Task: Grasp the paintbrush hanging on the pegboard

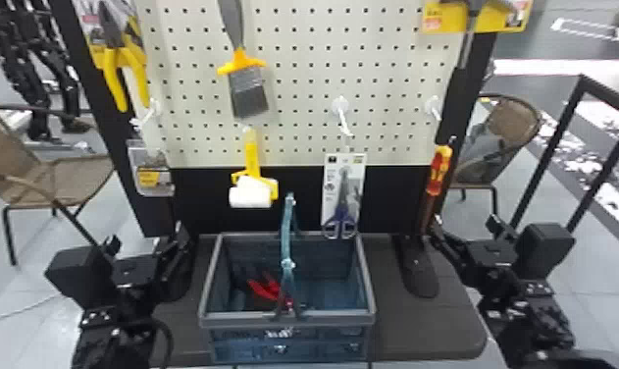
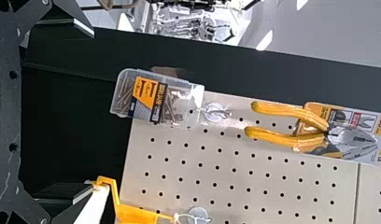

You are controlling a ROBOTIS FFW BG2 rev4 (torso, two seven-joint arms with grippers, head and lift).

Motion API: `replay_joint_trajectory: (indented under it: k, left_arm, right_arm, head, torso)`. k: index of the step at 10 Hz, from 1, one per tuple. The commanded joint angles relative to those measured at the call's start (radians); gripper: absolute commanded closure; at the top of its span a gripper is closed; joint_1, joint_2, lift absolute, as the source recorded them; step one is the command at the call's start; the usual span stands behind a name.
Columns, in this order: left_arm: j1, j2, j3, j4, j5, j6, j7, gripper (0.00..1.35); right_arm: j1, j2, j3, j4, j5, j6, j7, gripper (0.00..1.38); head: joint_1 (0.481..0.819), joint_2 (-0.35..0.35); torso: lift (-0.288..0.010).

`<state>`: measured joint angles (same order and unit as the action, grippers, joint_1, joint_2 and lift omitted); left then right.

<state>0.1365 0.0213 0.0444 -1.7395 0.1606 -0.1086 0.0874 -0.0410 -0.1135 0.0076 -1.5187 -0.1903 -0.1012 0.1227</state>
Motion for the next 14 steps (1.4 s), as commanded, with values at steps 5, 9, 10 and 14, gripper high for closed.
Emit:
replay_joint_trajectory:
  k: [5,9,10,14]
  left_arm:
    - [0.000,-0.001,0.000,0.002,0.001,-0.003,0.000,0.14]
    - [-0.011,0.012,-0.021,-0.058,-0.016,0.044,-0.008,0.14]
    - [-0.025,0.017,-0.021,-0.094,0.007,0.096,-0.038,0.14]
    - [-0.198,0.025,0.060,-0.290,0.048,0.538,-0.252,0.14]
  right_arm:
    - [0.001,0.000,0.000,-0.001,0.000,0.000,0.000,0.18]
    - [0.001,0.000,0.000,-0.001,-0.001,0.000,0.000,0.18]
    - [0.001,0.000,0.000,-0.001,-0.001,0.000,0.000,0.18]
    - [0.000,-0.002,0.000,-0.001,-0.001,0.000,0.000,0.18]
  head:
    - [0.549,0.000]
    - [0.549,0.000]
    - [0.549,0.000]
    - [0.549,0.000]
  torso:
    - [-0.100]
    - [-0.100]
    - [-0.100]
    - [-0.100]
